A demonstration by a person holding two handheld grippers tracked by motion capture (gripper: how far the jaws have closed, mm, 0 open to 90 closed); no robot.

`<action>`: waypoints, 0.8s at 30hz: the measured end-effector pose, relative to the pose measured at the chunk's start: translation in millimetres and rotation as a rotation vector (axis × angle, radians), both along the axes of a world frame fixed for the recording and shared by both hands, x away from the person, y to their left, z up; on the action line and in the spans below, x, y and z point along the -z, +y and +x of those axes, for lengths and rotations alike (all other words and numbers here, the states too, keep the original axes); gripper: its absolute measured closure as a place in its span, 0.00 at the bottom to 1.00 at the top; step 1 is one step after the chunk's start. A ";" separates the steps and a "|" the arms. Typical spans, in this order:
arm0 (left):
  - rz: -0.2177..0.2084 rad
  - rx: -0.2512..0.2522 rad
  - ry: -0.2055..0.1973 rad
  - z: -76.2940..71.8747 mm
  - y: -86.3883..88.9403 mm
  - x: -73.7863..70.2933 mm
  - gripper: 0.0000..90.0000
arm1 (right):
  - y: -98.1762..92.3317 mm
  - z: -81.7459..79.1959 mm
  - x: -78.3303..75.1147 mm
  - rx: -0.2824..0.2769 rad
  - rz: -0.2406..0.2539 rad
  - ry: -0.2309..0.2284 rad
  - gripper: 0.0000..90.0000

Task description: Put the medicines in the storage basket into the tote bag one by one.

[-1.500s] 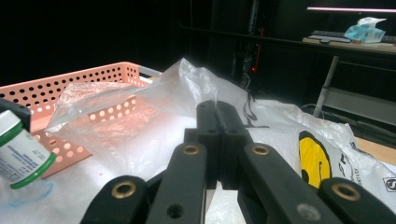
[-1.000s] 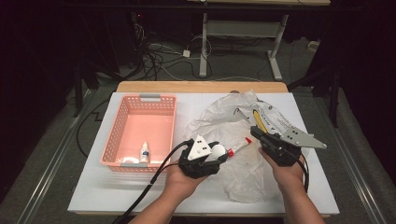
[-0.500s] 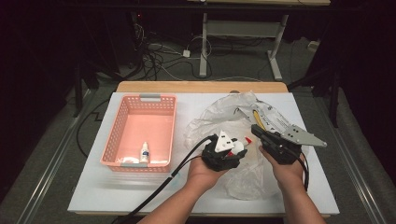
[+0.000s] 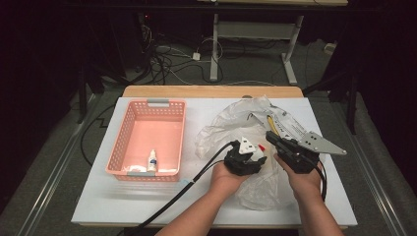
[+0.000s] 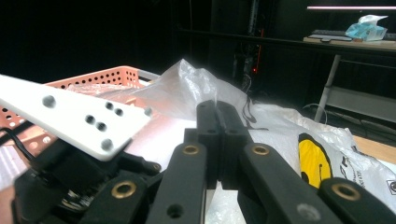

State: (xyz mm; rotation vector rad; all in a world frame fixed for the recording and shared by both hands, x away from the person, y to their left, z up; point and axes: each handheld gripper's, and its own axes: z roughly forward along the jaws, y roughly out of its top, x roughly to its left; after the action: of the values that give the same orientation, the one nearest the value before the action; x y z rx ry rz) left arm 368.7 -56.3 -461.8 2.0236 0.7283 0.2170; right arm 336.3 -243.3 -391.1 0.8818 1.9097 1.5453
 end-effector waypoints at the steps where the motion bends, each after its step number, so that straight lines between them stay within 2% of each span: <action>1: 0.003 0.002 0.001 0.5 -1.6 1.5 0.54 | -0.8 0.1 0.0 0.000 -0.003 -0.003 1.00; 7: -0.003 0.005 0.025 3.1 -7.2 11.5 0.54 | -2.2 -0.6 0.2 0.004 0.005 0.002 1.00; 13: -0.016 0.009 0.020 5.2 -8.7 15.0 0.53 | -2.3 -0.9 -0.3 0.000 0.000 -0.005 1.00; 17: -0.012 0.019 0.022 5.3 -7.4 14.1 0.53 | -2.2 -1.0 -0.1 0.000 0.001 -0.003 1.00; 20: 0.003 0.027 0.016 2.5 -5.0 10.8 0.47 | -2.2 -1.3 -0.1 0.000 -0.002 -0.003 1.00; 24: -0.005 0.032 0.012 -4.4 3.6 6.0 0.43 | -1.7 -1.4 0.2 -0.001 -0.002 -0.002 1.00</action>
State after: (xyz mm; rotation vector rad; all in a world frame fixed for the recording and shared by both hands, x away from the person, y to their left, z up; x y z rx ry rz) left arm 364.3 -52.8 -467.8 2.0323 0.7026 0.1848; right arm 334.8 -245.0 -391.3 0.8784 1.9105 1.5439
